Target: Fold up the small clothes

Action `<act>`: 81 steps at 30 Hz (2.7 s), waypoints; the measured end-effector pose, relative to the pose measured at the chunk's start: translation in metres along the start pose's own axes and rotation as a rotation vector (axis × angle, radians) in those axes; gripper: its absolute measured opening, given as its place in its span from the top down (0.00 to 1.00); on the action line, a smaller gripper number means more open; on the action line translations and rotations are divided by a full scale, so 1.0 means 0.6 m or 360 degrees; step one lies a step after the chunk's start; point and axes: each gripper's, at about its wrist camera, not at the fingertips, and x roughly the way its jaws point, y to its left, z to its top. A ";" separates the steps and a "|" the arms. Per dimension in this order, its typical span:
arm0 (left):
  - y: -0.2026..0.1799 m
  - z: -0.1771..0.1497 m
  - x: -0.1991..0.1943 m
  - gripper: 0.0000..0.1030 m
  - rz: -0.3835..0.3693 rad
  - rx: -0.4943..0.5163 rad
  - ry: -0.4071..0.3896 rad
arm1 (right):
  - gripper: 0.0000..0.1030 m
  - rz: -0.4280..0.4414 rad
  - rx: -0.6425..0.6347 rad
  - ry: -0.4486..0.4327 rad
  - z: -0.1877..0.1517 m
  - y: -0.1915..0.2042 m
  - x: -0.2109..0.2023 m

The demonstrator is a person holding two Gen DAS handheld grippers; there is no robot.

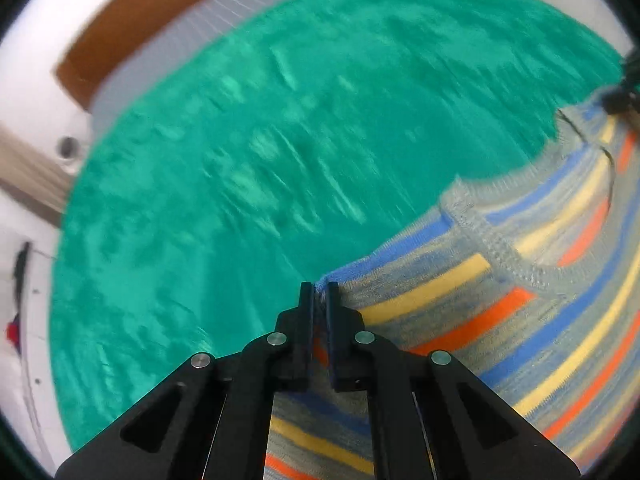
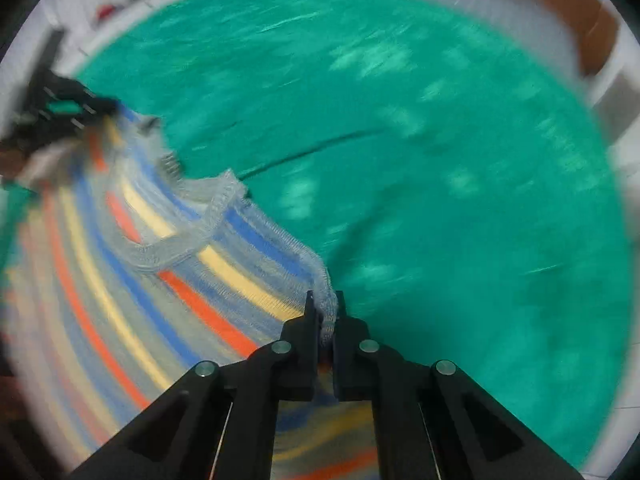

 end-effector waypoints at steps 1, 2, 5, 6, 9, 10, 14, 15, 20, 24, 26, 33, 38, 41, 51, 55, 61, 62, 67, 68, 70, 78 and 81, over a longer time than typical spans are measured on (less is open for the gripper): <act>0.008 0.011 0.002 0.97 0.0013 -0.0063 -0.0020 | 0.96 -0.0115 -0.0014 -0.0022 0.004 0.000 -0.002; 0.013 0.020 0.005 0.97 0.0008 -0.0123 -0.0024 | 0.97 -0.0181 -0.0019 -0.0033 0.009 -0.001 -0.003; 0.024 0.051 0.034 0.97 0.0044 -0.0260 -0.0039 | 0.97 -0.0366 -0.0046 -0.0072 0.031 0.001 0.008; 0.023 0.058 0.045 0.97 0.0090 -0.0281 -0.0044 | 0.97 -0.0416 -0.0043 -0.0084 0.040 0.003 0.015; 0.049 0.074 0.074 0.97 0.0155 -0.0346 -0.0039 | 0.97 -0.0536 -0.0036 -0.0092 0.072 -0.009 0.038; 0.054 0.081 0.087 0.97 0.0179 -0.0391 -0.0038 | 0.97 -0.0548 -0.0026 -0.0082 0.084 -0.024 0.046; 0.053 0.080 0.125 0.93 0.0217 -0.0442 0.0017 | 0.97 -0.0478 0.0017 0.0053 0.106 -0.037 0.101; 0.048 0.076 0.120 0.87 0.0220 -0.0426 0.0012 | 0.89 -0.0460 0.0033 0.0049 0.103 -0.038 0.101; 0.093 0.015 0.006 0.31 0.0179 -0.0462 -0.0112 | 0.22 -0.0365 0.0239 -0.0086 0.046 -0.070 0.004; 0.116 -0.073 -0.101 0.26 0.0061 -0.0474 -0.0121 | 0.22 -0.0347 0.0234 -0.0200 -0.064 -0.048 -0.125; 0.105 -0.134 -0.150 0.24 -0.0010 -0.0460 -0.0077 | 0.21 -0.0311 0.0214 -0.0231 -0.130 -0.012 -0.189; -0.071 -0.391 -0.254 0.24 -0.0273 -0.0515 0.0211 | 0.21 0.0307 0.0371 -0.0173 -0.386 0.169 -0.289; -0.147 -0.492 -0.269 0.24 -0.0314 -0.0675 0.0302 | 0.29 0.0667 0.0762 -0.0063 -0.538 0.278 -0.211; -0.165 -0.503 -0.278 0.29 -0.0284 -0.0710 0.0286 | 0.37 0.0682 0.0935 -0.0181 -0.554 0.286 -0.181; -0.211 -0.529 -0.293 0.97 -0.0200 -0.0674 0.0303 | 0.95 0.0504 0.1005 -0.0200 -0.577 0.278 -0.174; -0.221 -0.538 -0.305 0.88 -0.0128 -0.0738 0.0203 | 0.90 0.0432 0.0972 -0.0272 -0.570 0.287 -0.177; -0.197 -0.569 -0.387 0.08 -0.0023 -0.1039 -0.0183 | 0.31 0.0091 0.0979 -0.0548 -0.584 0.285 -0.249; -0.188 -0.574 -0.395 0.07 -0.0003 -0.1107 -0.0240 | 0.27 0.0043 0.1001 -0.0603 -0.587 0.280 -0.261; -0.148 -0.559 -0.352 0.07 0.0034 -0.1221 -0.0214 | 0.24 -0.0179 0.1106 -0.0726 -0.588 0.231 -0.266; -0.142 -0.557 -0.344 0.07 0.0043 -0.1228 -0.0219 | 0.24 -0.0202 0.1124 -0.0730 -0.588 0.222 -0.261; -0.132 -0.549 -0.321 0.07 0.0062 -0.1234 -0.0189 | 0.24 -0.0254 0.1162 -0.0710 -0.589 0.206 -0.245; -0.122 -0.561 -0.275 0.01 -0.0013 -0.1351 -0.0038 | 0.22 -0.0248 0.1270 -0.0543 -0.611 0.186 -0.193; -0.127 -0.568 -0.272 0.01 -0.0019 -0.1366 -0.0009 | 0.21 -0.0249 0.1266 -0.0547 -0.615 0.191 -0.190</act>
